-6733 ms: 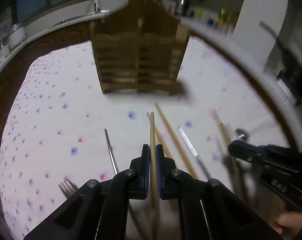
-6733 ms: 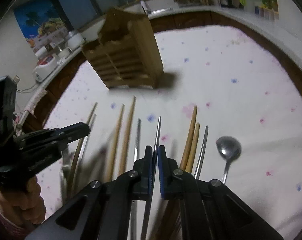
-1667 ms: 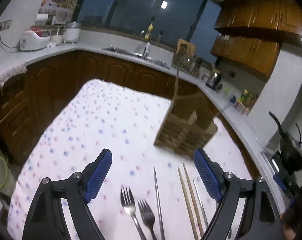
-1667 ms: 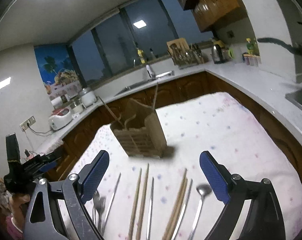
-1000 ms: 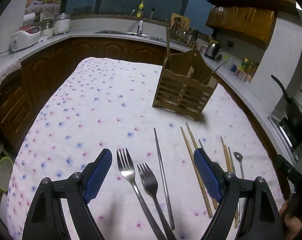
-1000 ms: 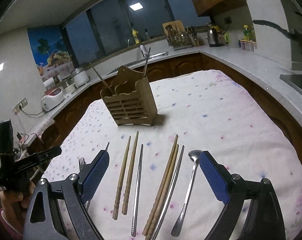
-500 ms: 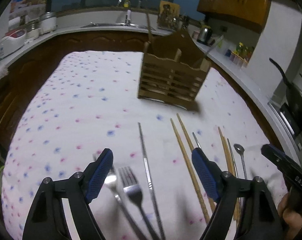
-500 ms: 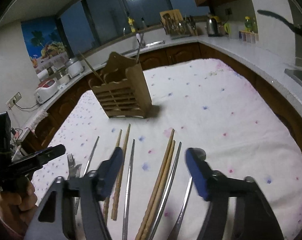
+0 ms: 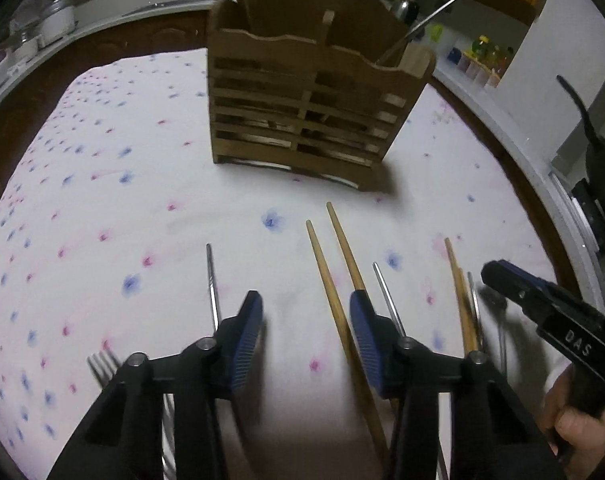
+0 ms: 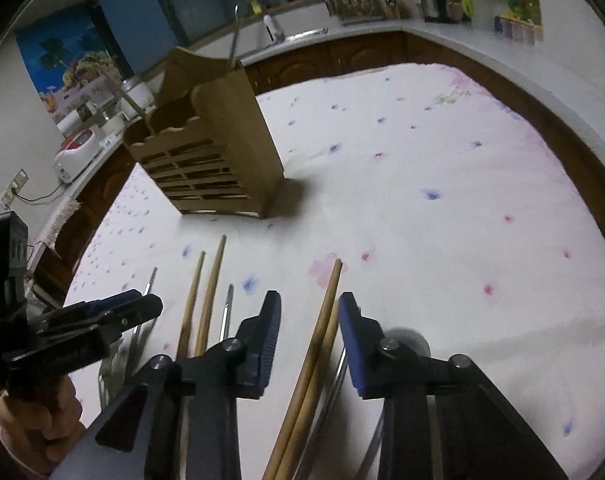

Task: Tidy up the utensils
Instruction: 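Close the left tool on a wooden chopstick while the right tool grasps another wooden chopstick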

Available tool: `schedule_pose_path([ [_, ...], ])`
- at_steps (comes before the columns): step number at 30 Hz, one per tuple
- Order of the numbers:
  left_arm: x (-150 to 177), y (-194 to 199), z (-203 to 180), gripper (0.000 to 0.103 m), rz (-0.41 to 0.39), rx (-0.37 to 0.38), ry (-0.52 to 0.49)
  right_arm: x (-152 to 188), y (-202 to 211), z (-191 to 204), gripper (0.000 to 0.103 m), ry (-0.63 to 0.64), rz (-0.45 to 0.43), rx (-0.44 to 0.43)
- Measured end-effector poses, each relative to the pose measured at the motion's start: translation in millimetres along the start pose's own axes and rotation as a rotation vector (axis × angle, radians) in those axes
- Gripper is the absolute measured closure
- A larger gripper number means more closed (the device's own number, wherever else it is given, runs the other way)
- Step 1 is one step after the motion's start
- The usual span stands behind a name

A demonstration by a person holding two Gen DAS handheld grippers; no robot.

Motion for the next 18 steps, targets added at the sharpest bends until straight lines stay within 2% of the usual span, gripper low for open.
schedule_pose_path([
  [6,-13,-32,6,0.066,0.051,-0.003,0.012,-6,-26,-2,0.077,0.024,0.047,0.04],
  [10,-21,-49,8,0.071,0.063,-0.018,-0.001,-1,-38,0,0.085,0.038,0.086,0.043],
  [13,-26,-57,7,0.074,0.079,-0.04,-0.036,-2,-39,2,0.086,0.052,0.072,0.059],
  [15,-28,-61,5,0.081,0.095,-0.061,-0.062,-2,-40,3,0.087,0.063,0.066,0.068],
  [16,-28,-64,3,0.081,0.103,-0.061,-0.073,-2,-40,3,0.089,0.07,0.063,0.077],
  [18,-28,-68,-1,0.09,0.108,-0.06,-0.096,-3,-41,3,0.094,0.077,0.058,0.09],
])
Point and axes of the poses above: each gripper's, at about its wrist camera, not at the fingertips, and y roughly against the way its jaws point, z to its left, x to its underside, the point moved 10 cm from there along -y, roughly the way its jaws point, and after that the axes turned 12 degrees about x, right-handed, at the moved point
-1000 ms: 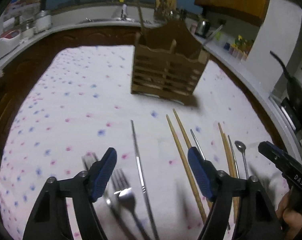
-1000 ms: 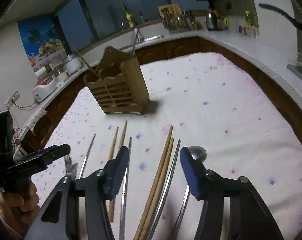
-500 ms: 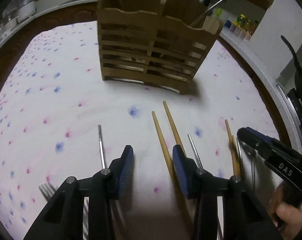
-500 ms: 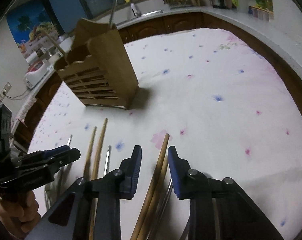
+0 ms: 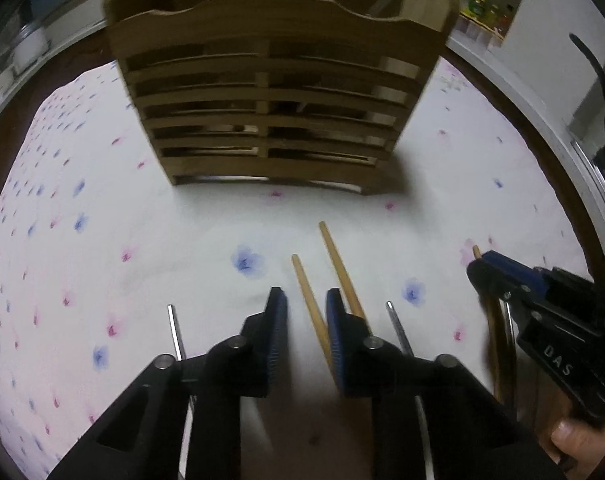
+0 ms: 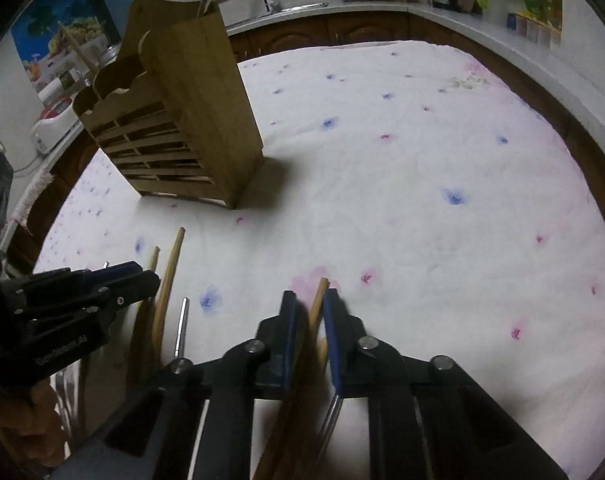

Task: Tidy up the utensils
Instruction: 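Close the left tool on a wooden chopstick while the right tool grasps another wooden chopstick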

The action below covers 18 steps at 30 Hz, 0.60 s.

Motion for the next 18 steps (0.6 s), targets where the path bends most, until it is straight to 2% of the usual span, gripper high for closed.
schedule_pose_path([
  [3,0,-3,-1,0.095,-0.01,0.001,-0.013,-1,0,1,0.094,-0.002,-0.003,-0.001],
  [6,0,-5,-1,0.097,-0.011,0.015,-0.005,-1,3,3,0.096,-0.032,0.005,-0.043],
  [10,3,-1,2,0.099,-0.028,0.063,0.044,-7,25,5,0.097,-0.065,-0.04,-0.088],
  [18,7,58,-6,0.1,-0.154,0.15,0.063,-22,96,4,0.098,-0.114,-0.177,-0.164],
])
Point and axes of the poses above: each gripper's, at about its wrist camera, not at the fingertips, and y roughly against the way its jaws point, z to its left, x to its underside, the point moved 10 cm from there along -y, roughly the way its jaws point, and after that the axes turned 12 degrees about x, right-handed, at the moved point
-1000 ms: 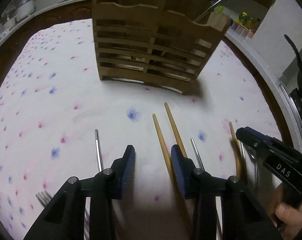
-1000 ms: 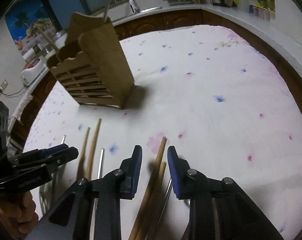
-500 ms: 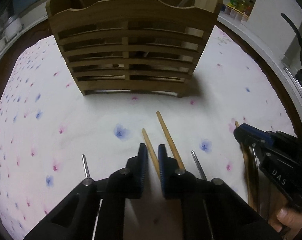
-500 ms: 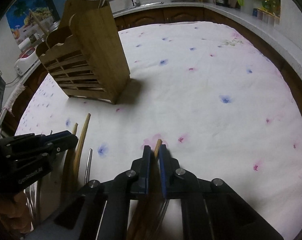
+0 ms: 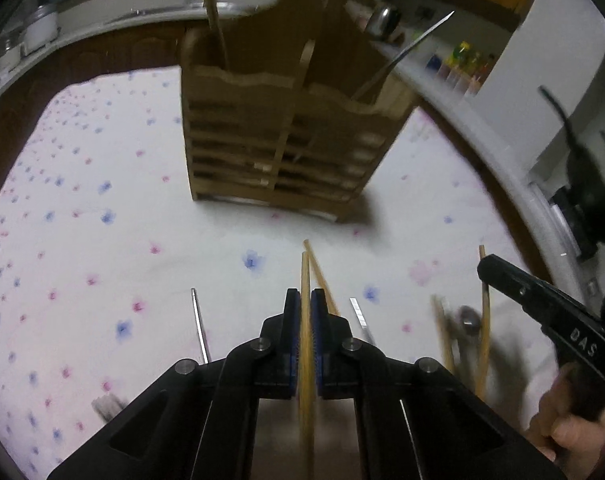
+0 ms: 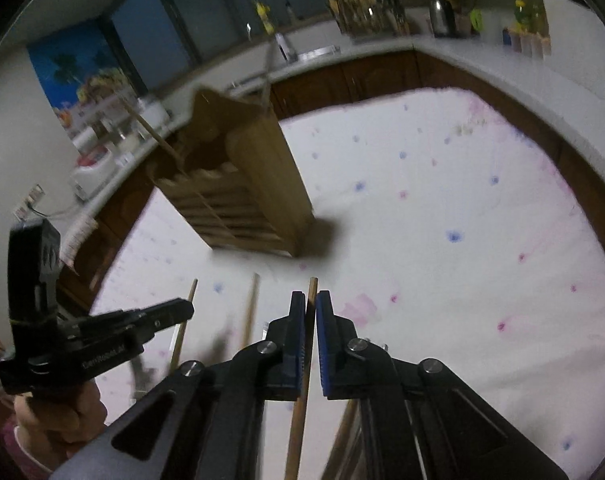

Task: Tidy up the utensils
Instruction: 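Close the left tool on a wooden chopstick while the right tool grasps another wooden chopstick, then carry both wooden chopsticks up and lower them into the wooden holder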

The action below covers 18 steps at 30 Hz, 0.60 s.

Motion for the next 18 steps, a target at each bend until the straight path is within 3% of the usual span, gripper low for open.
schedule_pose_path([
  [11,11,110,-30,0.1,-0.191,0.091,-0.032,-16,83,21,0.098,0.024,-0.158,-0.039],
  [18,29,171,-34,0.1,-0.268,0.101,-0.064,-24,116,25,0.098,0.028,-0.235,-0.031],
])
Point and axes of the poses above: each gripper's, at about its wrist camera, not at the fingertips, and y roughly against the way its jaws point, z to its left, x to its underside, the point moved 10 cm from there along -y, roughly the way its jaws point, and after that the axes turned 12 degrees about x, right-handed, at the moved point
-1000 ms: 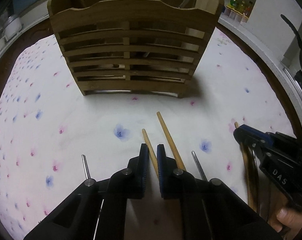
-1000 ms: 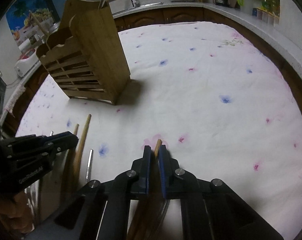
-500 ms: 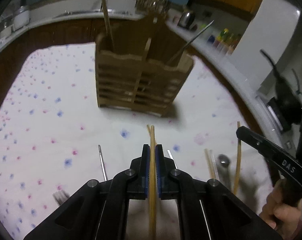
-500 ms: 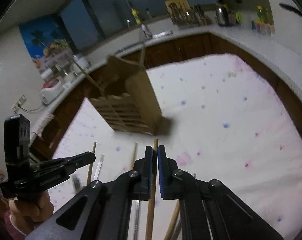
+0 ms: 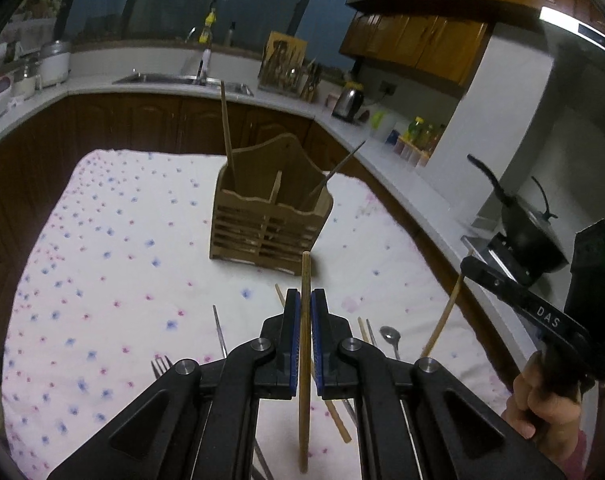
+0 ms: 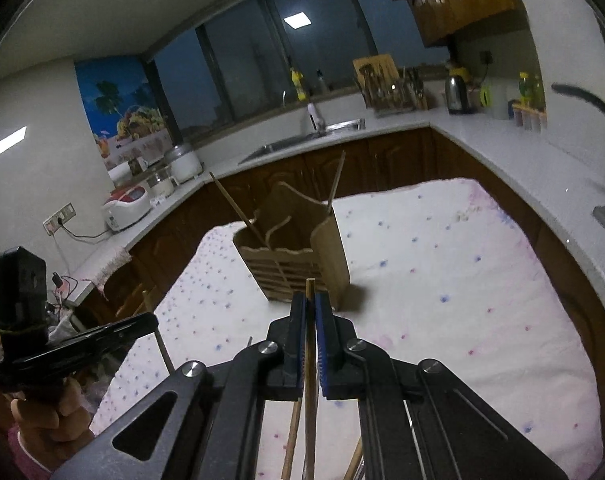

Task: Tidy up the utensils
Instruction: 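Carry both wooden chopsticks up and lower them into the wooden holder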

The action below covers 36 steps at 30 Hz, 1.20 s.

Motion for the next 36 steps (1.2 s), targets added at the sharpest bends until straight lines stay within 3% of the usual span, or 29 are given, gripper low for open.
schedule_pose_path([
  [12,0,53,-14,0.1,-0.108,0.005,-0.046,-20,22,7,0.098,0.001,-0.076,0.0],
  [26,-12,61,-6,0.1,-0.162,0.012,-0.037,-26,25,10,0.098,-0.007,-0.103,-0.006],
  [36,-36,66,9,0.1,-0.238,0.004,-0.033,-52,23,19,0.098,0.0,-0.159,-0.01],
])
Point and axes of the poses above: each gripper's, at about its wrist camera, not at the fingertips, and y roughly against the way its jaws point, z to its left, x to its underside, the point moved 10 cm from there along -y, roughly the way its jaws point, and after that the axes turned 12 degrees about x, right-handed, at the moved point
